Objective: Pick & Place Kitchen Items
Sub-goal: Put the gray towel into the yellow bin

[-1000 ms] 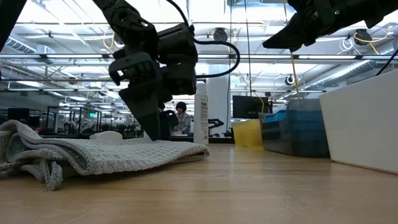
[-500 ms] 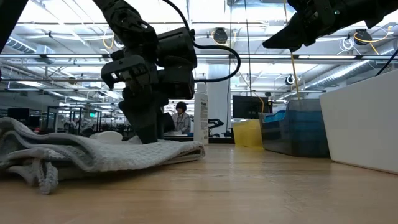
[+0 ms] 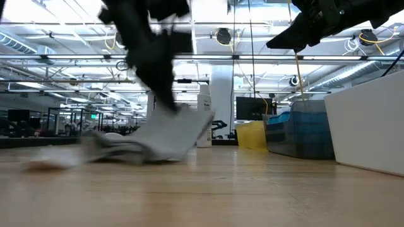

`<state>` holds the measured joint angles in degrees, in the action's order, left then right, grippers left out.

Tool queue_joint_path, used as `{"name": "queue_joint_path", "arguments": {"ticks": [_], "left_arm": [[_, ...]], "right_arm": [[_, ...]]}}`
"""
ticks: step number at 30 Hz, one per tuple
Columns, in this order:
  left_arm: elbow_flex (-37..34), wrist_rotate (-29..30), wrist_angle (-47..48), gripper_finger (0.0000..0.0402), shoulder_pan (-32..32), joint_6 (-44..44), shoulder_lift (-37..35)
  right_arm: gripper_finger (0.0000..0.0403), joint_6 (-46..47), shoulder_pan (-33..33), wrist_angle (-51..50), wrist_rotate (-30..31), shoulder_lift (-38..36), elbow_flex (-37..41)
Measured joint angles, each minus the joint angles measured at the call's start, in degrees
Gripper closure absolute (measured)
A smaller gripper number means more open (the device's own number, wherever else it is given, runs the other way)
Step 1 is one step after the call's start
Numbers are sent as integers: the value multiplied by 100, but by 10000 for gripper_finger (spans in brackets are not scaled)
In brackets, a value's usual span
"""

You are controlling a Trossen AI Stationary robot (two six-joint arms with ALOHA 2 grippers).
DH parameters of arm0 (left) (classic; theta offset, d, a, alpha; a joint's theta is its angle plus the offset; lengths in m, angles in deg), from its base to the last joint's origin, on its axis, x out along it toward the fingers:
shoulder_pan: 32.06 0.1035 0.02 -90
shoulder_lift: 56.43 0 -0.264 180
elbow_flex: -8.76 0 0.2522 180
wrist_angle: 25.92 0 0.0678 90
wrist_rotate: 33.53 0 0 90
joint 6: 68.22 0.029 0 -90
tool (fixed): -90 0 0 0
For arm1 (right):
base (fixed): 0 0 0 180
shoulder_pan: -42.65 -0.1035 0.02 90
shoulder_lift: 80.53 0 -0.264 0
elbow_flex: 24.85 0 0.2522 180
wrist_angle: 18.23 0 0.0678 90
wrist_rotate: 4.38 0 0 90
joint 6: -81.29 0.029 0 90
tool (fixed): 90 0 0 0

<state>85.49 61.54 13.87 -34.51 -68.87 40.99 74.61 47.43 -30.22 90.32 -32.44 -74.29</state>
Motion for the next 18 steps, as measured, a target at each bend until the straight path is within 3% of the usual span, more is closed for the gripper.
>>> {"name": "queue_joint_path", "arguments": {"ticks": [6, 12, 18], "left_arm": [[186, 1754, 23, 389, -382, -39, -620], [363, 1885, -11, 391, -586, 123, -706], [393, 1931, -44, 386, -606, 204, -720]], "right_arm": [[403, 283, -2, 68, -2, 37, 0], [364, 554, -2, 380, -36, 231, -5], [250, 741, -41, 228, -560, 788, -805]]}}
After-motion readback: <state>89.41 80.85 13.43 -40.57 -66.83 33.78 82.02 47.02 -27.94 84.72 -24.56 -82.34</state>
